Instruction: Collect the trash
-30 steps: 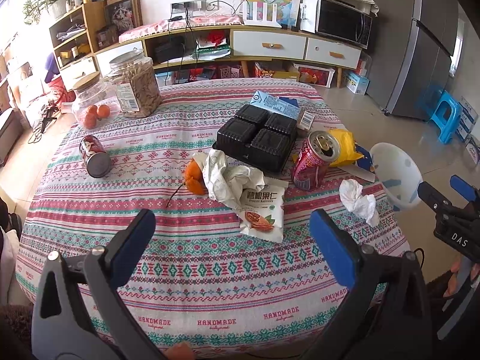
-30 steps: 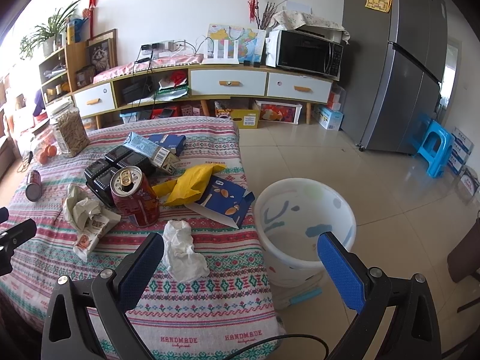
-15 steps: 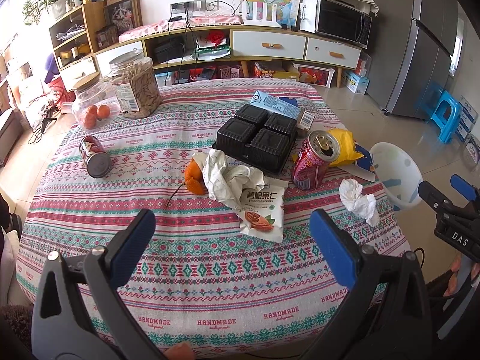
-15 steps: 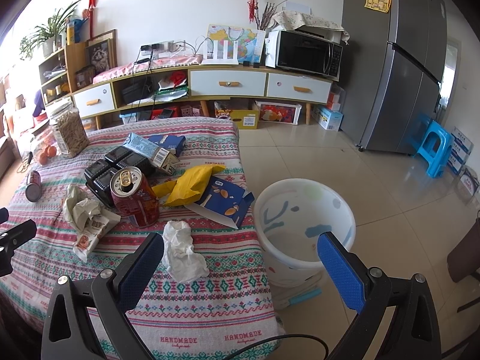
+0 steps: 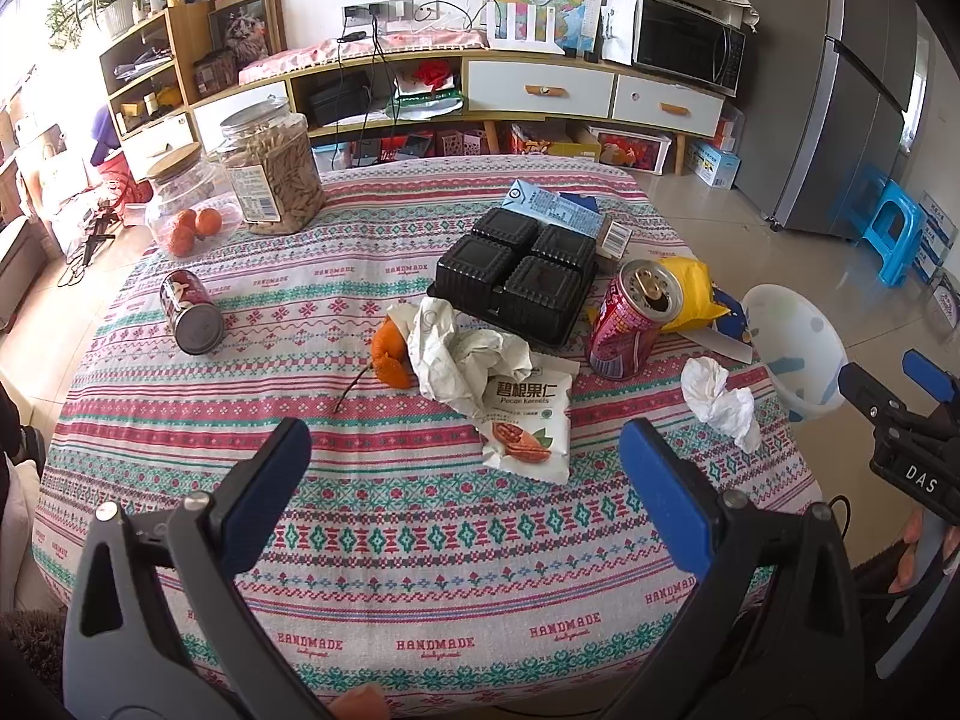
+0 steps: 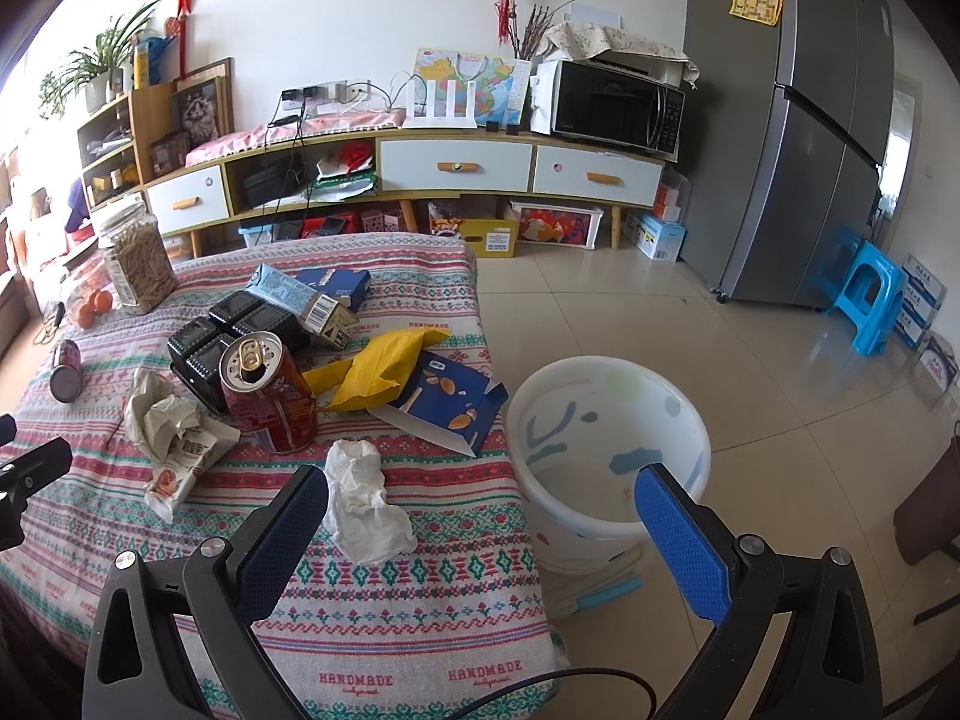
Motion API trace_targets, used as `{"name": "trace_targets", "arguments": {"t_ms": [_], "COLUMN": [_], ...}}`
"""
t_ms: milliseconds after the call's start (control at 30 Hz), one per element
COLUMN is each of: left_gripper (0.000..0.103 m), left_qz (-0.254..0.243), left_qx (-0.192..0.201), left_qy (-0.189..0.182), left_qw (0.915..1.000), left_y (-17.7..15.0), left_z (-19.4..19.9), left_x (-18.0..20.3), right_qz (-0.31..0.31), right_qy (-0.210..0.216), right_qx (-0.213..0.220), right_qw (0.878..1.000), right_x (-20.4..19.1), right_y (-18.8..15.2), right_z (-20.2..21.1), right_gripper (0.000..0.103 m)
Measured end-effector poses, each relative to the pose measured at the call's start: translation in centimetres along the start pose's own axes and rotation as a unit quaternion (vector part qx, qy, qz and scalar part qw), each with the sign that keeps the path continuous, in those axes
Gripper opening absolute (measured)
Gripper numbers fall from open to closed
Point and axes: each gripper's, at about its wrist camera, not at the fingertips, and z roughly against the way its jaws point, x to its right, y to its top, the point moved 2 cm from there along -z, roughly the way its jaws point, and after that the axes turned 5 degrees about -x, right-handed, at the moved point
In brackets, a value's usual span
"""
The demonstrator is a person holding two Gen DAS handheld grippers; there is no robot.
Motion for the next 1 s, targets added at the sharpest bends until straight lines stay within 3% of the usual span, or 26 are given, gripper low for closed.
{"name": "trace_targets", "arguments": {"t_ms": [367,467,567,767,1000], "left_gripper": [0.102,0.102,0.102,0.102,0.102], "left_qz": [0.0,-0.002,0.0,-0.038,-0.007], "left_qx": [-0.007,-0.029,-0.047,-0.07,-0.125], "left_qy": [-0.008,-0.022,-0.036,-0.022,-0.044], "left_qw": [1.0,0.9993,0.9982,0.9966,0.9912], "left_y": [0.3,0.8,1.6,3.8,6.0], "left_z": [-0.4,-1.0,-1.7,-3.4,-6.5], "left_x": [-0.5,-0.9,-1.7,-2.7,-4.9], "right_qz": [0.005,0.015,0.02,0.036,0.032], "right_qy": [0.011,0.014,0.025,0.048,0.074], "right_qx": [-0.001,-0.01,-0.035,-0.076,-0.133], "right_qw": [1.0,1.0,0.999,0.995,0.988], "right_x": [0.2,0.2,0.4,0.7,1.0], "right_y": [0.4,1.0,2.0,4.3,7.2], "right_z": [0.0,-0.1,-0.9,-2.6,-6.3], "right_gripper": [0.103,0.103,0.103,0.103,0.103]}}
